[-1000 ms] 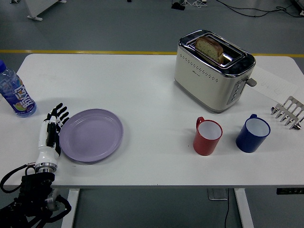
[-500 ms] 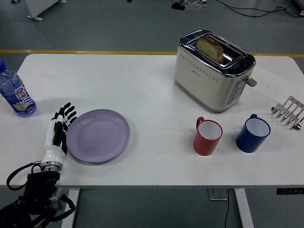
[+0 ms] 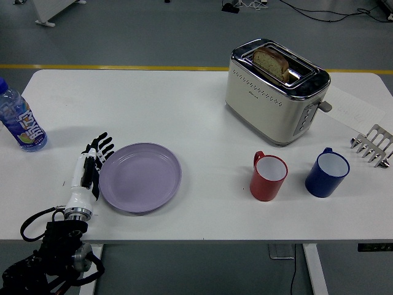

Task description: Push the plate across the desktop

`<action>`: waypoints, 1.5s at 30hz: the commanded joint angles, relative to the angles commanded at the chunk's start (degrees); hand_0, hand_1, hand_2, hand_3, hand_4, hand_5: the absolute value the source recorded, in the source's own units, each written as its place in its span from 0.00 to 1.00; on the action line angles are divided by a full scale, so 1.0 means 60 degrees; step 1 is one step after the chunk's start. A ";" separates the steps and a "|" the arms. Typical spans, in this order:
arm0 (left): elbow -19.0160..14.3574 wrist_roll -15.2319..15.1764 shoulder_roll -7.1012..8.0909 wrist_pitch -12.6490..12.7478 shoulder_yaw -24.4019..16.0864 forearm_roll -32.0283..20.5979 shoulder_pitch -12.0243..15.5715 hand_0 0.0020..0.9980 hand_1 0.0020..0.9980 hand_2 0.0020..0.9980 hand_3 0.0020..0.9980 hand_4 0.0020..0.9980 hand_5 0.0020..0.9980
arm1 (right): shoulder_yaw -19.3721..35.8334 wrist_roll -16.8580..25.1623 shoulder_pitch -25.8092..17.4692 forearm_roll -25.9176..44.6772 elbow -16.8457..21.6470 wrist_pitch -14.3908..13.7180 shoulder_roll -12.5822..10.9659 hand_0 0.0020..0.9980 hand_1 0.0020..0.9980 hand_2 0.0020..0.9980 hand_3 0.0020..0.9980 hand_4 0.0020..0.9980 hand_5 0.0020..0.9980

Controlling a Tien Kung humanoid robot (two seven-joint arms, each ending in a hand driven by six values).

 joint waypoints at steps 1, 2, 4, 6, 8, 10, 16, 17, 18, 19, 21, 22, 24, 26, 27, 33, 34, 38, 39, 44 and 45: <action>0.0014 0.0000 -0.0012 -0.0005 0.0139 -0.0025 -0.0057 0.78 0.83 0.86 0.83 0.50 1.00 | 0.0010 -0.0002 -0.0005 -0.0020 0.0001 0.0007 0.0000 0.58 0.55 0.62 0.62 0.14 0.64; 0.0020 0.0000 -0.0016 -0.0008 0.0204 -0.0037 -0.0086 0.78 0.83 0.86 0.83 0.50 1.00 | 0.0013 -0.0005 -0.0008 -0.0026 0.0002 0.0008 0.0000 0.58 0.55 0.62 0.62 0.14 0.64; 0.0031 0.0000 -0.0020 -0.0015 0.0373 -0.0062 -0.0151 0.78 0.83 0.86 0.83 0.50 1.00 | 0.0014 -0.0014 -0.0014 -0.0028 0.0005 0.0008 0.0000 0.58 0.55 0.62 0.62 0.14 0.64; 0.0049 0.0000 -0.0031 -0.0028 0.0579 -0.0095 -0.0228 0.78 0.83 0.86 0.83 0.50 1.00 | 0.0024 -0.0013 -0.0030 -0.0045 0.0007 0.0013 0.0000 0.58 0.55 0.62 0.62 0.14 0.64; 0.0056 0.0000 -0.0044 -0.0030 0.0686 -0.0109 -0.0275 0.78 0.83 0.86 0.83 0.50 1.00 | 0.0025 -0.0017 -0.0039 -0.0046 0.0008 0.0013 0.0000 0.58 0.55 0.62 0.62 0.14 0.64; 0.0059 0.0000 -0.0073 -0.0030 0.0770 -0.0125 -0.0325 0.78 0.83 0.86 0.83 0.50 1.00 | 0.0040 -0.0021 -0.0051 -0.0069 0.0011 0.0018 0.0000 0.58 0.55 0.62 0.62 0.14 0.64; 0.0025 0.0000 -0.0176 -0.0039 0.1016 -0.0148 -0.0474 0.78 0.83 0.86 0.83 0.50 1.00 | 0.0072 -0.0030 -0.0084 -0.0130 0.0016 0.0039 0.0000 0.58 0.55 0.62 0.63 0.14 0.64; 0.0023 0.0000 -0.0185 -0.0044 0.1048 -0.0149 -0.0491 0.78 0.83 0.86 0.83 0.50 1.00 | 0.0075 -0.0031 -0.0087 -0.0136 0.0017 0.0042 0.0000 0.58 0.55 0.62 0.63 0.14 0.64; 0.0023 0.0000 -0.0197 -0.0050 0.1101 -0.0158 -0.0516 0.78 0.82 0.86 0.83 0.50 1.00 | 0.0081 -0.0032 -0.0091 -0.0148 0.0017 0.0046 0.0000 0.58 0.55 0.62 0.63 0.14 0.64; 0.0024 0.0000 -0.0209 -0.0054 0.1170 -0.0181 -0.0548 0.78 0.82 0.86 0.83 0.50 1.00 | 0.0081 -0.0034 -0.0094 -0.0150 0.0018 0.0047 0.0000 0.58 0.55 0.62 0.63 0.14 0.64; 0.0029 0.0000 -0.0227 -0.0066 0.1320 -0.0222 -0.0605 0.78 0.82 0.86 0.83 0.50 1.00 | 0.0089 -0.0036 -0.0102 -0.0163 0.0019 0.0049 0.0000 0.58 0.55 0.62 0.63 0.14 0.64; 0.0032 0.0000 -0.0236 -0.0083 0.1414 -0.0242 -0.0642 0.78 0.82 0.86 0.83 0.50 1.00 | 0.0100 -0.0032 -0.0101 -0.0181 0.0018 0.0056 0.0000 0.58 0.55 0.62 0.63 0.14 0.64; 0.0033 0.0000 -0.0250 -0.0097 0.1495 -0.0261 -0.0680 0.78 0.82 0.86 0.83 0.50 1.00 | 0.0102 -0.0030 -0.0091 -0.0185 0.0018 0.0057 0.0000 0.58 0.55 0.62 0.63 0.14 0.64; 0.0023 0.0000 -0.0266 -0.0104 0.1546 -0.0282 -0.0715 0.78 0.82 0.86 0.83 0.50 1.00 | 0.0094 -0.0025 -0.0079 -0.0171 0.0017 0.0056 0.0000 0.58 0.55 0.62 0.63 0.14 0.64; 0.0021 0.0000 -0.0269 -0.0105 0.1552 -0.0285 -0.0720 0.78 0.82 0.86 0.83 0.50 1.00 | 0.0094 -0.0024 -0.0078 -0.0169 0.0016 0.0056 0.0000 0.58 0.55 0.62 0.63 0.14 0.64; 0.0005 0.0000 -0.0326 -0.0120 0.1700 -0.0347 -0.0850 0.78 0.82 0.86 0.83 0.50 1.00 | 0.0091 0.0007 -0.0055 -0.0156 0.0007 0.0056 0.0000 0.58 0.55 0.62 0.63 0.14 0.65; 0.0005 0.0000 -0.0330 -0.0122 0.1719 -0.0350 -0.0862 0.78 0.82 0.86 0.83 0.50 1.00 | 0.0091 0.0009 -0.0054 -0.0155 0.0007 0.0056 0.0000 0.58 0.55 0.62 0.63 0.14 0.65; 0.0016 0.0000 -0.0350 -0.0157 0.1990 -0.0401 -0.0993 0.78 0.82 0.86 0.83 0.50 1.00 | 0.0099 0.0025 -0.0052 -0.0166 0.0003 0.0062 0.0000 0.58 0.55 0.62 0.63 0.14 0.65; 0.0021 0.0000 -0.0350 -0.0167 0.2084 -0.0450 -0.1025 0.78 0.82 0.86 0.83 0.50 1.00 | 0.0098 0.0026 -0.0051 -0.0164 0.0003 0.0061 0.0000 0.58 0.55 0.62 0.63 0.14 0.65; 0.0030 0.0000 -0.0354 -0.0190 0.2385 -0.0591 -0.1121 0.78 0.82 0.86 0.83 0.50 1.00 | 0.0110 0.0032 -0.0047 -0.0186 0.0002 0.0070 0.0000 0.58 0.55 0.62 0.63 0.14 0.65; 0.0030 0.0000 -0.0356 -0.0190 0.2400 -0.0594 -0.1127 0.78 0.82 0.86 0.83 0.50 1.00 | 0.0109 0.0033 -0.0047 -0.0185 0.0002 0.0071 0.0000 0.58 0.55 0.62 0.63 0.14 0.65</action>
